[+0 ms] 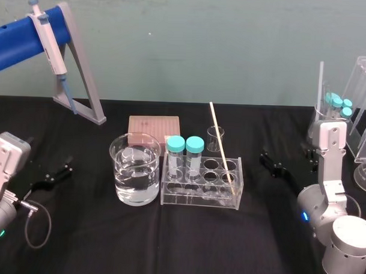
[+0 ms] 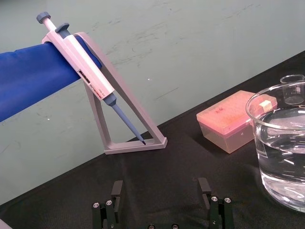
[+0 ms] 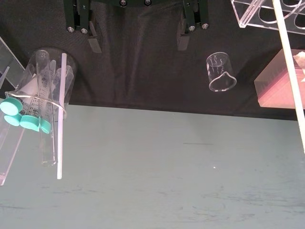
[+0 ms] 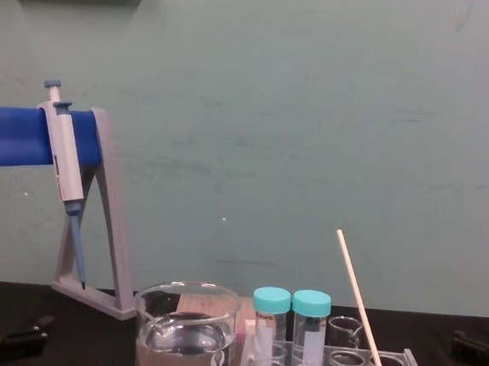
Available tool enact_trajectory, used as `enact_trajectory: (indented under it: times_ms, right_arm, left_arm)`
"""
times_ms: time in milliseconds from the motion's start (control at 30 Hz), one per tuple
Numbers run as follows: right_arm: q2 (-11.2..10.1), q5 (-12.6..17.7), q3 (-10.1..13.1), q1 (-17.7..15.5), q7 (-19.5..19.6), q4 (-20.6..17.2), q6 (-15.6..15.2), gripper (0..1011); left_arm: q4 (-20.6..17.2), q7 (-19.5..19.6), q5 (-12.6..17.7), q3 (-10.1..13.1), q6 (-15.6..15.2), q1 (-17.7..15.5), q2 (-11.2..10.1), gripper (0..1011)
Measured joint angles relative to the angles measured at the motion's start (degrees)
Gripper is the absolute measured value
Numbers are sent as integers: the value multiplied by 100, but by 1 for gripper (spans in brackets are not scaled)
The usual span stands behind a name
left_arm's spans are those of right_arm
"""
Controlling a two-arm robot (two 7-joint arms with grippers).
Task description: Hold the thermometer with one hand and immerse one end into the beaker, then reinsert it into the test tube rack.
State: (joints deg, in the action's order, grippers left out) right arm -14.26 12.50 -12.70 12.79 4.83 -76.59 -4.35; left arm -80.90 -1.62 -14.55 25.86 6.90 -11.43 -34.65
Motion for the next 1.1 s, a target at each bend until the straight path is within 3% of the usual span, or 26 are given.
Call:
enact_trajectory:
  times_ms: [1100]
  right_arm:
    - [-14, -9, -6, 3, 14, -33, -5, 1003]
  left_arm:
    - [0, 0, 0, 0, 0, 0, 0, 1004]
